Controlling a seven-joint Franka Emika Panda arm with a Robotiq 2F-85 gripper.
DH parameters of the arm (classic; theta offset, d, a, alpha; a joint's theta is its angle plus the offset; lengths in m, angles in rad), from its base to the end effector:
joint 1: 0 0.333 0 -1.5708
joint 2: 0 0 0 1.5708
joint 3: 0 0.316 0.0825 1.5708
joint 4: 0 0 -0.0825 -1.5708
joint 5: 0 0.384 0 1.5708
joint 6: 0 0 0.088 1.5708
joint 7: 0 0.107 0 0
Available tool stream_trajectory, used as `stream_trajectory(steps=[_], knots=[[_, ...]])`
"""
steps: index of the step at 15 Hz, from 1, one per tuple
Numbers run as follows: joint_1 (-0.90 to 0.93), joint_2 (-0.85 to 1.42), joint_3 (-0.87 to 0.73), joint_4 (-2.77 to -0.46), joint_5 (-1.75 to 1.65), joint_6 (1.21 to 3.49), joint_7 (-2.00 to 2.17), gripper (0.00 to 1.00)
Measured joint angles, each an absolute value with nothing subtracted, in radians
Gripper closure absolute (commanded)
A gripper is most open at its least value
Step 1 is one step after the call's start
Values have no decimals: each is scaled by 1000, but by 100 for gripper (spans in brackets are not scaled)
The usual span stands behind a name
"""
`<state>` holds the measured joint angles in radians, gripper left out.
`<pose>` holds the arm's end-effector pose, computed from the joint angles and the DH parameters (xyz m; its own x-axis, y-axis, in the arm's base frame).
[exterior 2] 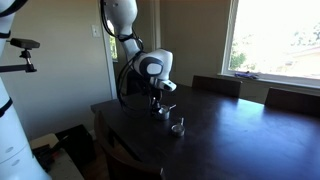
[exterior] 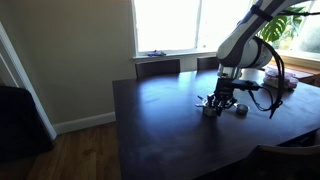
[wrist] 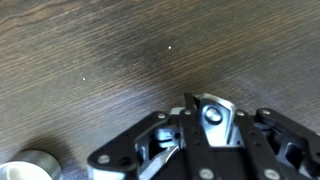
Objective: Separate the measuring cups from each other
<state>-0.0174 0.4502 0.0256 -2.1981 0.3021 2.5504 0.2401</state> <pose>0.5429 0.0009 0.1671 0.8748 -0.4604 -0.1508 -0.4784 -0.8700 -0.1191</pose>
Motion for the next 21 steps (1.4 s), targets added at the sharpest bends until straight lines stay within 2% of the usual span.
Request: stream_trajectory(steps=[21], knots=[[-24, 164, -3, -2344, 258, 2556, 144, 94]])
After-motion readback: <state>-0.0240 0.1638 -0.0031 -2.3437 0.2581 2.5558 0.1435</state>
